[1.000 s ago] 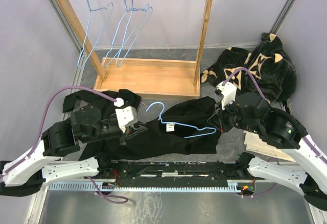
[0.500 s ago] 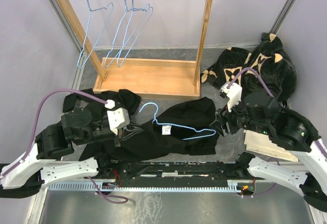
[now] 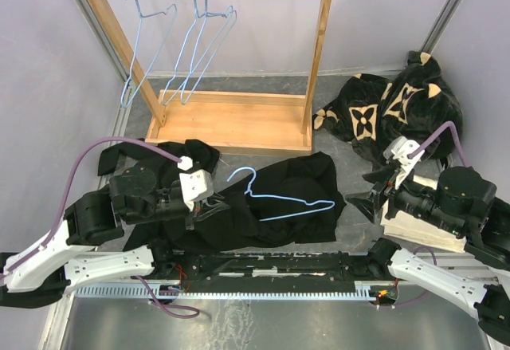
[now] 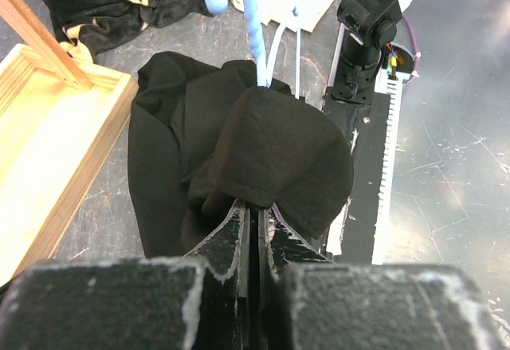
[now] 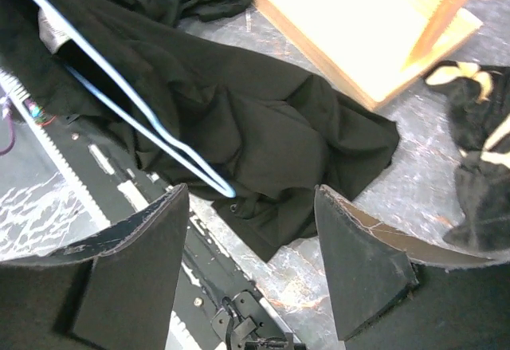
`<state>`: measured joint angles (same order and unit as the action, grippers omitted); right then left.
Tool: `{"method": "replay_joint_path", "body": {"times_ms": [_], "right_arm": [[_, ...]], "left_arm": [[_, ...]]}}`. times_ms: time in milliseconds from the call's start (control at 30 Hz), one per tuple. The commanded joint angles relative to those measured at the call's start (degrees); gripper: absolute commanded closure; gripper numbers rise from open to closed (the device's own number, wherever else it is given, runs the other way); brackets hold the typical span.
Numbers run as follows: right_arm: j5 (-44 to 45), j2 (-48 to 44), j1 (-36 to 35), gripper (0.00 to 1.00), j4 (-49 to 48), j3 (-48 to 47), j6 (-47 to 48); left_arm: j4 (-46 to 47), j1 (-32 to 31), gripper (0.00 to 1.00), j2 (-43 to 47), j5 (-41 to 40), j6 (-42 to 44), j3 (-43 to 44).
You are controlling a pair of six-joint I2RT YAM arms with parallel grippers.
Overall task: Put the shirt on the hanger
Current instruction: Hang the shirt on the hanger.
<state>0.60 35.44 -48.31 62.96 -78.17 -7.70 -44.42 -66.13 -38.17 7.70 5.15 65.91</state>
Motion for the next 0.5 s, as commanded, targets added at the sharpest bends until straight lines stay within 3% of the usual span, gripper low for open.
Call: {"method": "replay_joint_path", "body": {"times_ms": [0, 167, 467], "right_arm": [[-11.27, 0.68, 0.15, 0.28, -4.34, 1.78, 3.97], [-24.09, 1.99, 0.15, 0.28, -7.89, 5.69, 6.96], [-32.63, 8.23, 0.15, 0.26, -18.12, 10.68, 7.98]], "left_arm": [[3.29, 0.04, 0.97, -0.62, 1.61, -2.95, 0.51], [3.46, 0.04, 0.97, -1.39, 2.96, -2.86, 0.71], [3.24, 0.05, 0.97, -3.1, 5.16, -3.03, 1.24]]}}
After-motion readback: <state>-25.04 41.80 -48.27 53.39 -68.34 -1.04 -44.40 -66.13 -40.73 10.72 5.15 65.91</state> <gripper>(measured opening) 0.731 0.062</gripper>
